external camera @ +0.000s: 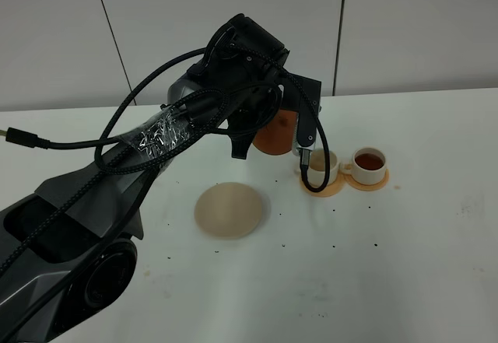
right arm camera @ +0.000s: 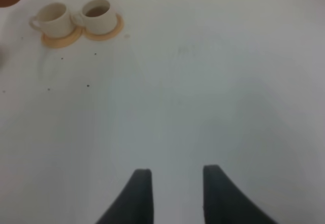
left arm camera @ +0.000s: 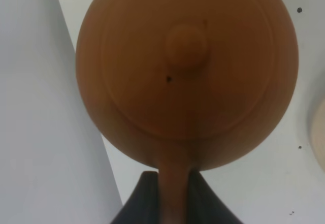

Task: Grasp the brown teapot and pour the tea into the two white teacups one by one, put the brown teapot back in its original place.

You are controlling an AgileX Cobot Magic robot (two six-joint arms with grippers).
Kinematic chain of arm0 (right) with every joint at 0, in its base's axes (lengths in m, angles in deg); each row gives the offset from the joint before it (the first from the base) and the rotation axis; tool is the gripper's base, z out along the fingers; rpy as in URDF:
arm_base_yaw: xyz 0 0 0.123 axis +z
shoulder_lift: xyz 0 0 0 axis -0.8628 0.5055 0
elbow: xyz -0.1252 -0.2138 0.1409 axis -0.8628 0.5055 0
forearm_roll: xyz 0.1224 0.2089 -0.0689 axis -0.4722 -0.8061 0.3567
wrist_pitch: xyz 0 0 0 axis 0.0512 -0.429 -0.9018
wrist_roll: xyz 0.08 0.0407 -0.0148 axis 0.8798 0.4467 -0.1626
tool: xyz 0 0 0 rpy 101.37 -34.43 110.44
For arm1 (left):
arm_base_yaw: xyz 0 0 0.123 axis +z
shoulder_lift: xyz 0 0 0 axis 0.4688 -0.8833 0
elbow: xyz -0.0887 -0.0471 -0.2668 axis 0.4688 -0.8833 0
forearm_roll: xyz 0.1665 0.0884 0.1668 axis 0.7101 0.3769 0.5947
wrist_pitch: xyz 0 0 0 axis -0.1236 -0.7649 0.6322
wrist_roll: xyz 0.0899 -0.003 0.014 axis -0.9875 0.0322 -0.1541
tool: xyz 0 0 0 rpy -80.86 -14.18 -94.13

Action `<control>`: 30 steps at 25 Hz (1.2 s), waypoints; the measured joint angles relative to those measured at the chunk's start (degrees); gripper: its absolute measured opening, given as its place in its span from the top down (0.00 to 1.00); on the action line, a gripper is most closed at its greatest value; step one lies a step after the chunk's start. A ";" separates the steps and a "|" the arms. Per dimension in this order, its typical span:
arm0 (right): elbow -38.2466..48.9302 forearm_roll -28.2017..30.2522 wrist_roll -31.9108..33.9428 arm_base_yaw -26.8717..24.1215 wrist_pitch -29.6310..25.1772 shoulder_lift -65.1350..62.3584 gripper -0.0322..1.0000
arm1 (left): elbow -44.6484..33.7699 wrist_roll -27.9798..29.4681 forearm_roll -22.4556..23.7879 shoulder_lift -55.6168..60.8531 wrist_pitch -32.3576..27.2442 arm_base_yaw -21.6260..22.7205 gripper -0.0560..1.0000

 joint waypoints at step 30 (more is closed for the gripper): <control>0.00 0.00 0.00 0.00 0.00 0.00 0.74 | 0.00 -1.20 5.13 0.00 -1.29 -2.32 0.79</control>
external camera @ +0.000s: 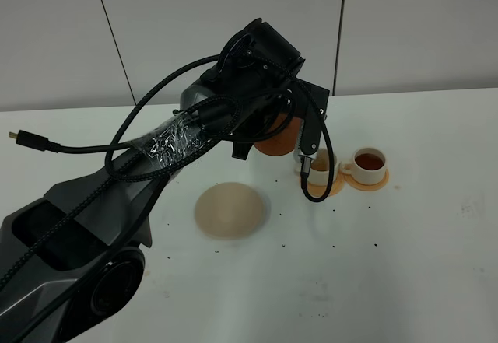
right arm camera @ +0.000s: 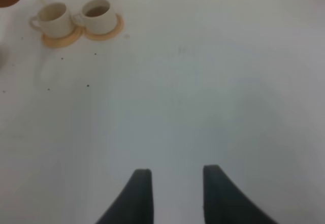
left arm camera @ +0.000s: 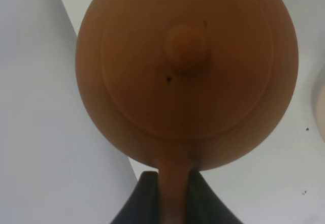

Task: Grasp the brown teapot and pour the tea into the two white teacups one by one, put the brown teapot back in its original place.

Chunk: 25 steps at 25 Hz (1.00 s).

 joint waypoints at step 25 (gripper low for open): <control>0.00 0.00 0.00 0.00 0.00 0.00 0.74 | 0.00 0.11 0.62 0.00 -1.22 -0.42 0.79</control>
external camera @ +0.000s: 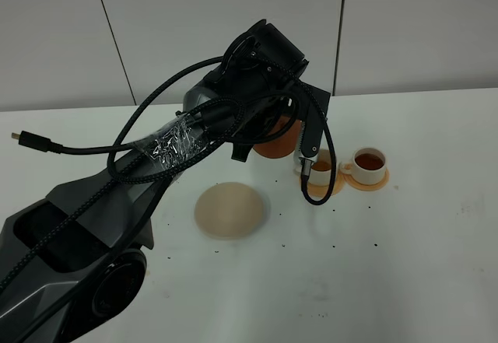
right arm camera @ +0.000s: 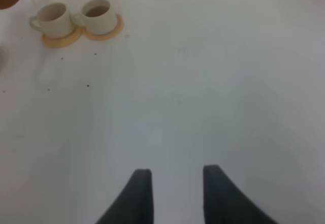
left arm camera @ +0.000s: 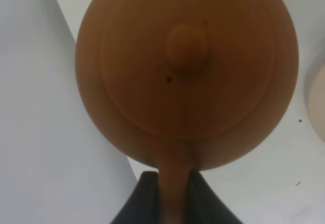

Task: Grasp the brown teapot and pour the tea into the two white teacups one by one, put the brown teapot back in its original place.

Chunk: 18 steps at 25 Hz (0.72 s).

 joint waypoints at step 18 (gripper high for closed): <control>0.00 0.00 0.00 0.00 0.00 0.00 0.74 | 0.00 0.00 0.00 0.00 -1.29 0.00 0.79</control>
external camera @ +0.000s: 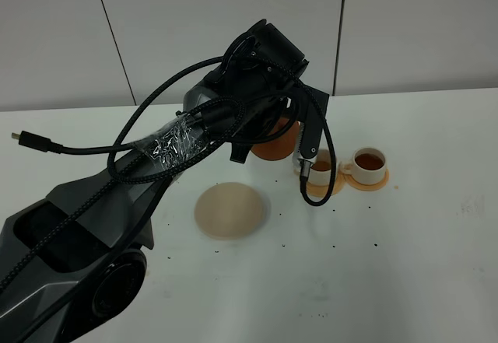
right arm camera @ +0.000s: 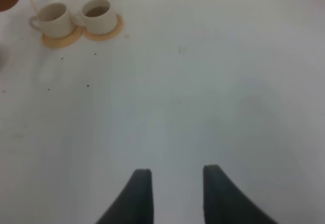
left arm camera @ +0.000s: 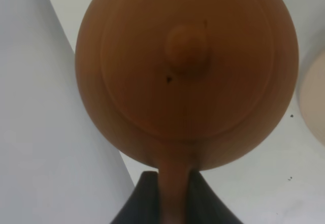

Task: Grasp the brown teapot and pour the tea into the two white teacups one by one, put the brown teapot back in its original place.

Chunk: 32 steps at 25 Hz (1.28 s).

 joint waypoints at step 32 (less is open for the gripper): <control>0.00 0.00 0.00 0.00 0.00 0.00 0.74 | 0.00 0.05 1.49 0.00 0.00 -1.04 0.79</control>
